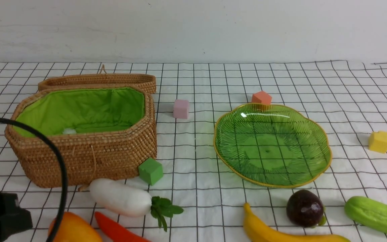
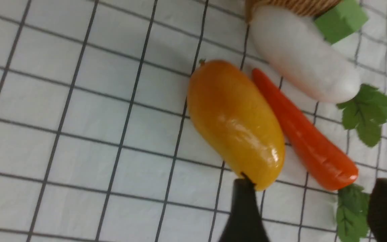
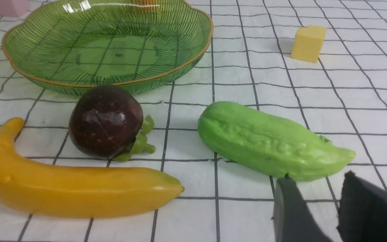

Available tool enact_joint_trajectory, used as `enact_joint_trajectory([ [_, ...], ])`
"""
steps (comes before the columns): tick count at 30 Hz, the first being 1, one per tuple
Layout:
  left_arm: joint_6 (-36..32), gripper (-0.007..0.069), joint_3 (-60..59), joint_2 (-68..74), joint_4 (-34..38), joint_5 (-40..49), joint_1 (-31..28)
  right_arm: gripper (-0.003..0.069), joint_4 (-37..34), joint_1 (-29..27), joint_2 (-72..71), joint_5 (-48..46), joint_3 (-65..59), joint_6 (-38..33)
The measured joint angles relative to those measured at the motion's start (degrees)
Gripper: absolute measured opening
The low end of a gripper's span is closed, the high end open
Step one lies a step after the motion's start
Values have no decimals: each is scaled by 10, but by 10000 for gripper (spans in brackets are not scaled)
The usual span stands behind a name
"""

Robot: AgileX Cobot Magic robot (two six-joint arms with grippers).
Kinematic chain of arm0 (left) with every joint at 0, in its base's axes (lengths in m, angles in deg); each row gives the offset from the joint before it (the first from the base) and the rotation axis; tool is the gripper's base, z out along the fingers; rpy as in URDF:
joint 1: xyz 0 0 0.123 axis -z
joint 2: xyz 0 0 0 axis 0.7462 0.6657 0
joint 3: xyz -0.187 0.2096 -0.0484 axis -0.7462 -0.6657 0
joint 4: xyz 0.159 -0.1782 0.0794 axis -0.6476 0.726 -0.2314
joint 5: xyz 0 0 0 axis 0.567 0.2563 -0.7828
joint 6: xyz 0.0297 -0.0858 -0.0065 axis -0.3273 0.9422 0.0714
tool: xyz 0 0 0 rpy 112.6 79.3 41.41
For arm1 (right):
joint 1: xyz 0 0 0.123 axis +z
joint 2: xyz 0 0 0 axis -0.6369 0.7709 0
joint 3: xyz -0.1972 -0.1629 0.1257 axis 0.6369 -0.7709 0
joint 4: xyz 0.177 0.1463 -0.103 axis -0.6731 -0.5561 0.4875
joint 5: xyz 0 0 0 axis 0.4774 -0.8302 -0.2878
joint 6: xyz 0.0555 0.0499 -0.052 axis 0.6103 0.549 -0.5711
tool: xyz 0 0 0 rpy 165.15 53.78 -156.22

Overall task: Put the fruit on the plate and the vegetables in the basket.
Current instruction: Grab the mango with your left arm and place it on the right plate

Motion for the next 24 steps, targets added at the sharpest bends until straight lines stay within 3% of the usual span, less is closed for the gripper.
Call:
enact_joint_trajectory([
  [4,34,643,1,75,2,1,0,243,0,0,0,0,0,0],
  [6,49,668,2,121,14,-13,0,243,0,0,0,0,0,0],
  [20,58,667,3,336,84,-145,0,243,0,0,0,0,0,0],
  [24,45,623,4,373,90,-162,0,243,0,0,0,0,0,0],
])
